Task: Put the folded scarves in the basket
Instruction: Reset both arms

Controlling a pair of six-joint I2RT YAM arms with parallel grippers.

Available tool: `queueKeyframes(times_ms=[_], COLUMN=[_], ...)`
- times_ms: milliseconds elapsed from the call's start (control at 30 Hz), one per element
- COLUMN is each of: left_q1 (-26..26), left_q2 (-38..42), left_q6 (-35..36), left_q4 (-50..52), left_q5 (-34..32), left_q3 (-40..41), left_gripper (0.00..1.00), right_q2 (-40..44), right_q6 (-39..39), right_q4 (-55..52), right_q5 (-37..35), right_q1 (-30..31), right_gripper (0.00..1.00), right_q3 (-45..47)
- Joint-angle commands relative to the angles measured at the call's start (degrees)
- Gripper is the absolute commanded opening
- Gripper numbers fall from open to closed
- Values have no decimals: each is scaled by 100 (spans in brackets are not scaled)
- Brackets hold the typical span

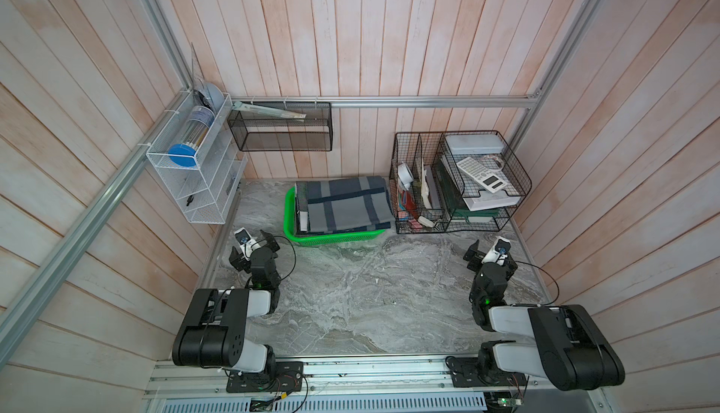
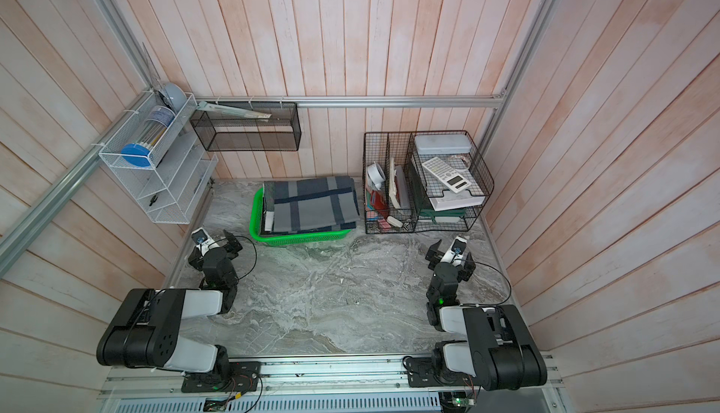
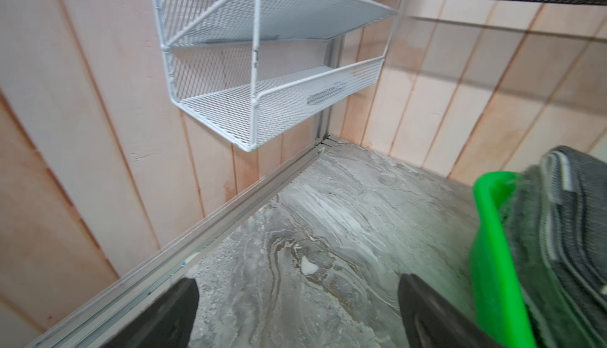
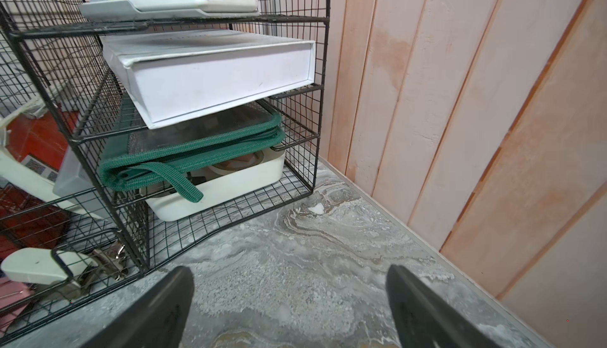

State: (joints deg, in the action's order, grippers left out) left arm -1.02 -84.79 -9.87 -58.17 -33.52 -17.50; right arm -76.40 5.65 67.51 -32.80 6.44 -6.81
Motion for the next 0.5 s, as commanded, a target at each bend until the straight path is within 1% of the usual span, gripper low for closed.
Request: queueKeyframes(times_ms=[0, 67, 133, 200, 267, 333, 367, 400, 467], left_q1=[22, 23, 23, 30, 19, 23, 23, 21, 23], left_q2=[-136, -197, -248, -319, -560, -415, -468, -525, -480], left_q6=[183, 302, 348, 328, 423, 380, 389, 417, 381], left_q4=[-337, -332, -424, -676, -1324, -914, -1049, -1200, -1053], left_q5=[564, 829, 949, 926, 940, 1031, 1038, 1018, 1031], left_q3=[27, -4, 20, 143, 331, 247, 269, 305, 272], left_gripper=[100, 100, 100, 100, 100, 100, 100, 100, 100], right_q2=[-270, -603, -1060, -1121, -1275, -1447, -1365, -1347, -1410], right_q6=[-334, -431, -486, -605, -554, -555, -525, -511, -518], right_q4=[642, 988, 1710, 1452, 1352, 1546, 1277, 1231, 1382], right_q5=[244, 434, 698, 1179, 1308, 1303, 1321, 1346, 1363], right_q1=[-27, -103, -159, -168, -238, -263, -268, -285, -301], right_gripper=[98, 98, 98, 98, 98, 98, 98, 98, 98], right_q3=[-201, -209, -131, -220, -320, -339, -397, -414, -391])
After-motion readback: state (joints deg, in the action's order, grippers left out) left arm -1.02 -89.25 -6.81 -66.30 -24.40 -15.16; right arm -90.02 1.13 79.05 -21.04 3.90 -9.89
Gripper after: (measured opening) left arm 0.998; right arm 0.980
